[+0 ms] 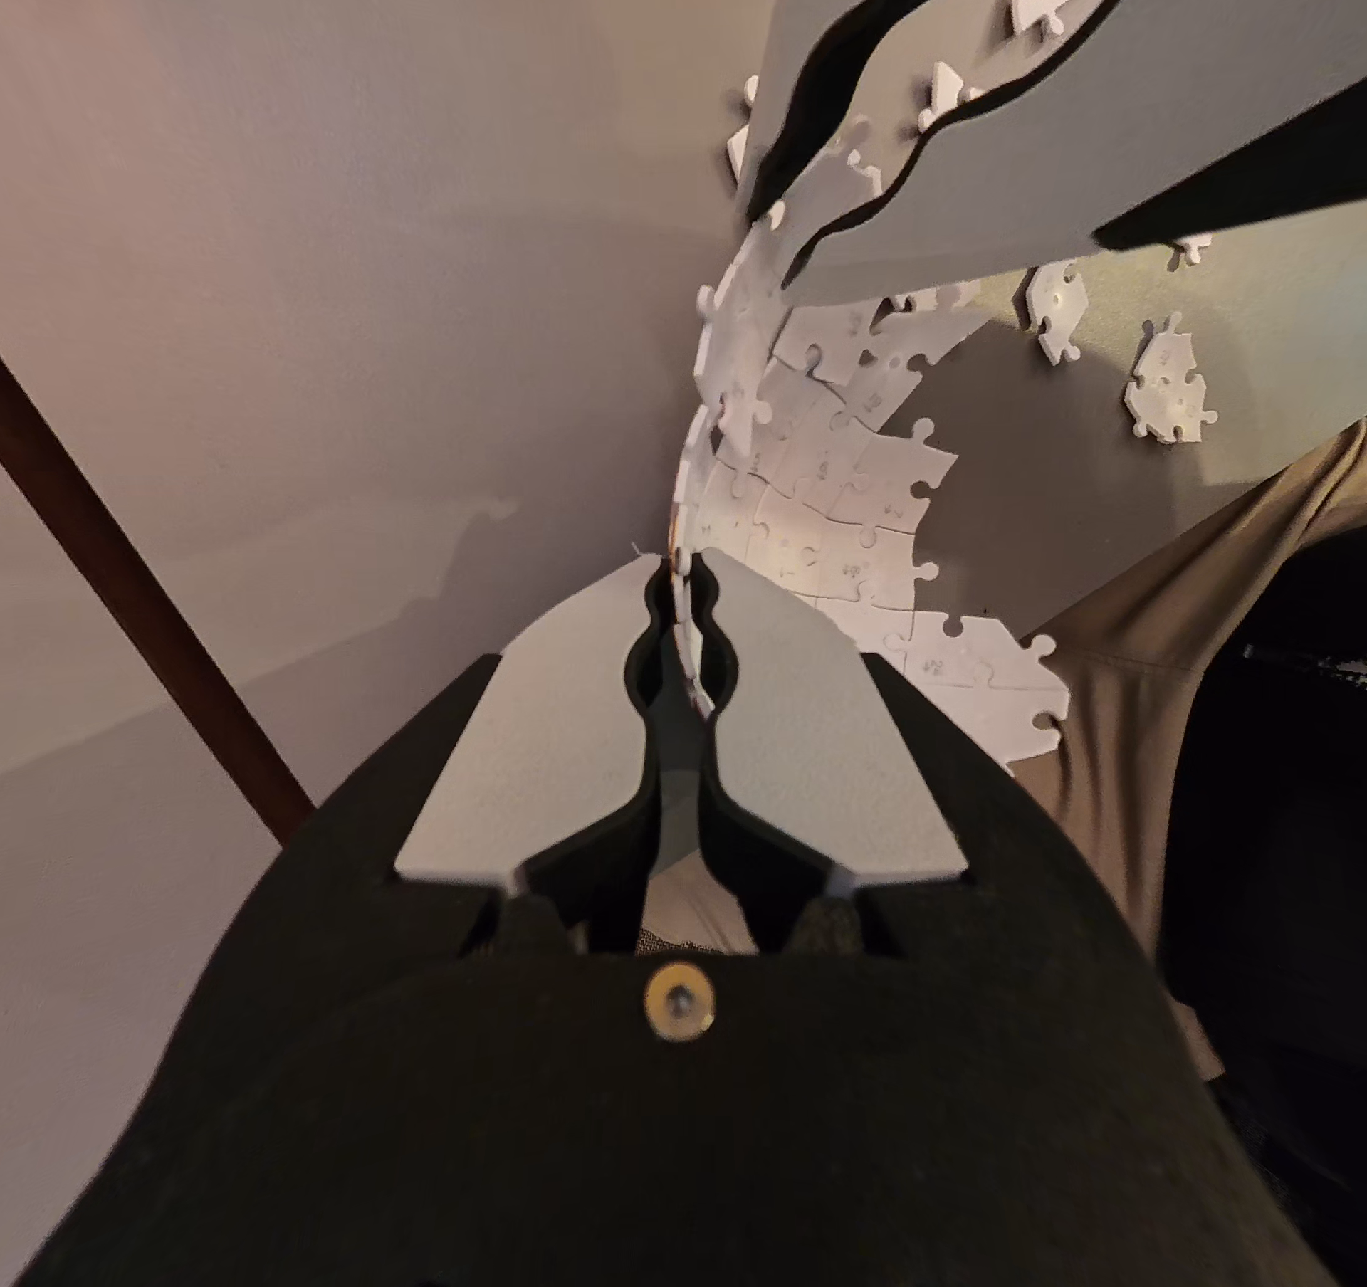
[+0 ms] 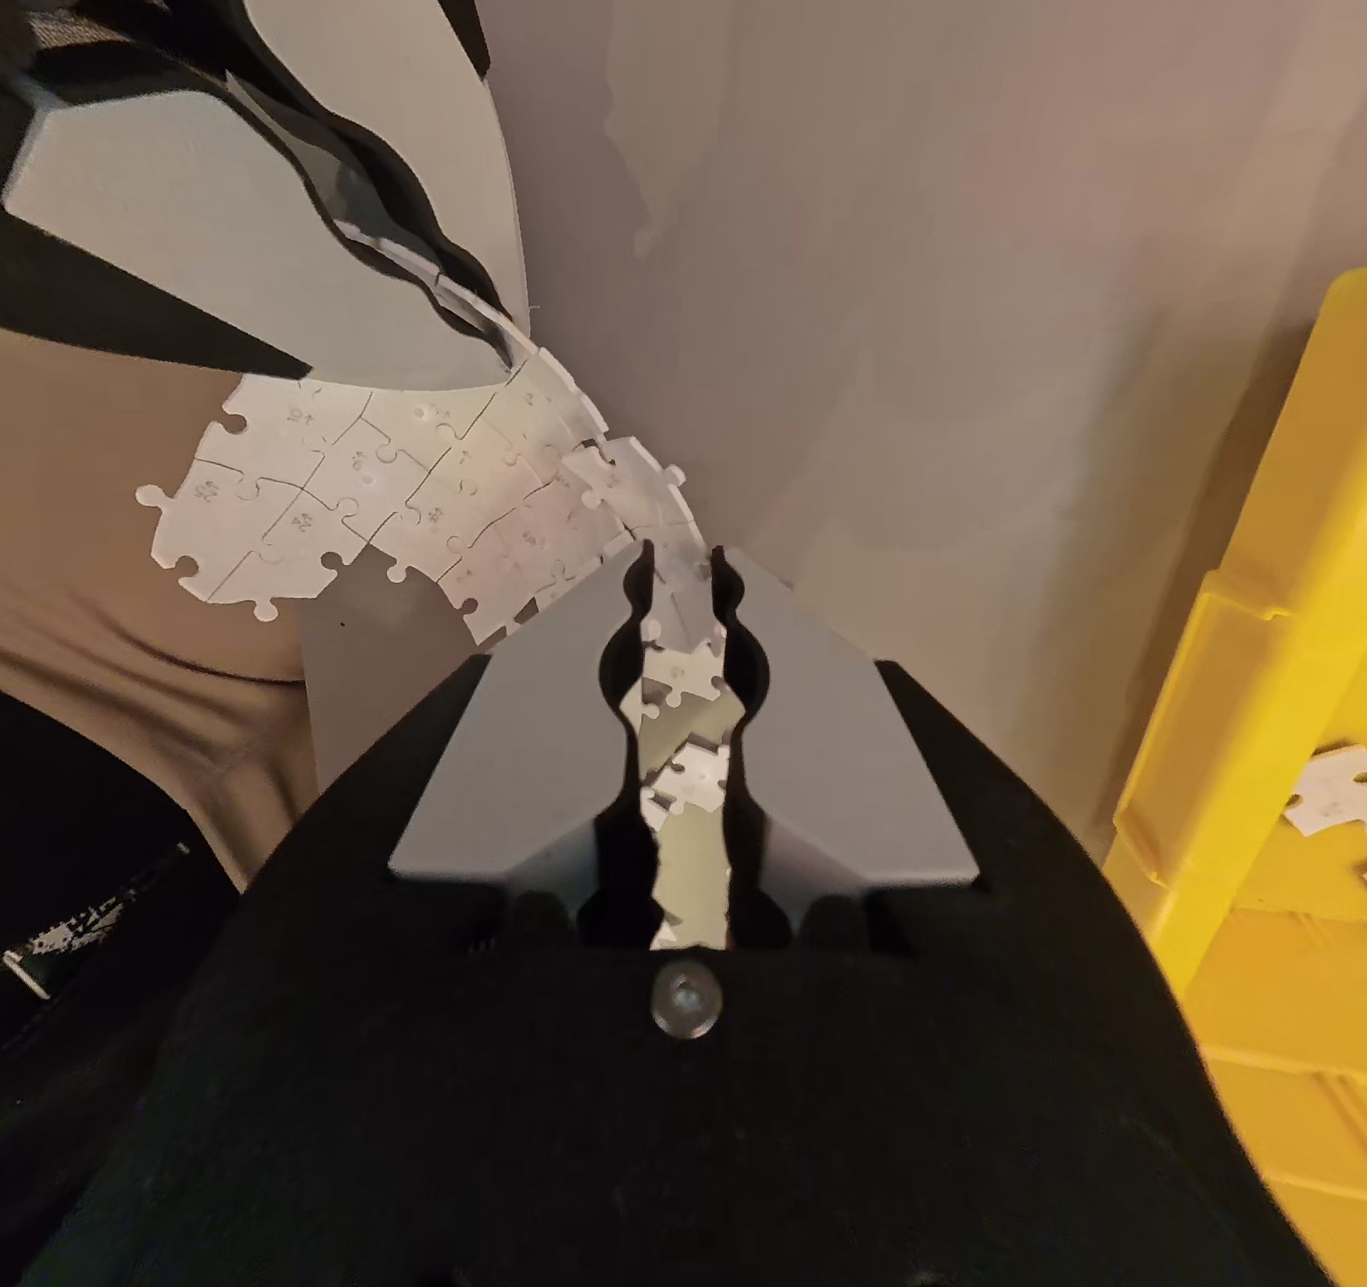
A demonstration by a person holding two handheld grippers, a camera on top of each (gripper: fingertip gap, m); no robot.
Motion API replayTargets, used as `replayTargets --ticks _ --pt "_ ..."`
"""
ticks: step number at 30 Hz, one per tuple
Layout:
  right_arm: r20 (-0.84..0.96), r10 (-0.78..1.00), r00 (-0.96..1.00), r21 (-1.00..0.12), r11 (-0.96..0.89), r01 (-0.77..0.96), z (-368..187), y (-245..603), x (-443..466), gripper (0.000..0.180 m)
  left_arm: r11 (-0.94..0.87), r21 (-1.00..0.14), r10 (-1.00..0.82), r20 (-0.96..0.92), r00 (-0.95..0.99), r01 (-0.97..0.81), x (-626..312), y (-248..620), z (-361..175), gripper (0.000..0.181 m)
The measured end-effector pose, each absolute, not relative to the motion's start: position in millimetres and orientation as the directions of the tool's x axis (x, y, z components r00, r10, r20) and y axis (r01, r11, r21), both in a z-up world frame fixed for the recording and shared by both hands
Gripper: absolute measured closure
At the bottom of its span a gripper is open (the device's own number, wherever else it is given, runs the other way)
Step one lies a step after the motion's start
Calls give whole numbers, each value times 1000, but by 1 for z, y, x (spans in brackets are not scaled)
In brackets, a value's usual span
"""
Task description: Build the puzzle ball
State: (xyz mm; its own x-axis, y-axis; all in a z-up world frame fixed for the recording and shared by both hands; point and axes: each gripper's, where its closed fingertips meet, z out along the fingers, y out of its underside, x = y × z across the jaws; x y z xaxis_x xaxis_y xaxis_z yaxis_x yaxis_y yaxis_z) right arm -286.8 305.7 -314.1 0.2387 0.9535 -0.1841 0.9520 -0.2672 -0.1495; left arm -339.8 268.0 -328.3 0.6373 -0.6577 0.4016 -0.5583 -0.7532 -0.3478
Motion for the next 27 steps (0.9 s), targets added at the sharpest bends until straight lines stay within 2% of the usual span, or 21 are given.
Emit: replayTargets --ticks 14,27 --pt "-149 962 231 -257 -263 930 -319 304 -299 154 -754 -347 -657 403 637 -558 -339 268 -328 176" --pt "-134 968 212 -318 -245 916 -328 303 -303 154 -764 -328 -645 411 644 -556 -341 267 -329 176"
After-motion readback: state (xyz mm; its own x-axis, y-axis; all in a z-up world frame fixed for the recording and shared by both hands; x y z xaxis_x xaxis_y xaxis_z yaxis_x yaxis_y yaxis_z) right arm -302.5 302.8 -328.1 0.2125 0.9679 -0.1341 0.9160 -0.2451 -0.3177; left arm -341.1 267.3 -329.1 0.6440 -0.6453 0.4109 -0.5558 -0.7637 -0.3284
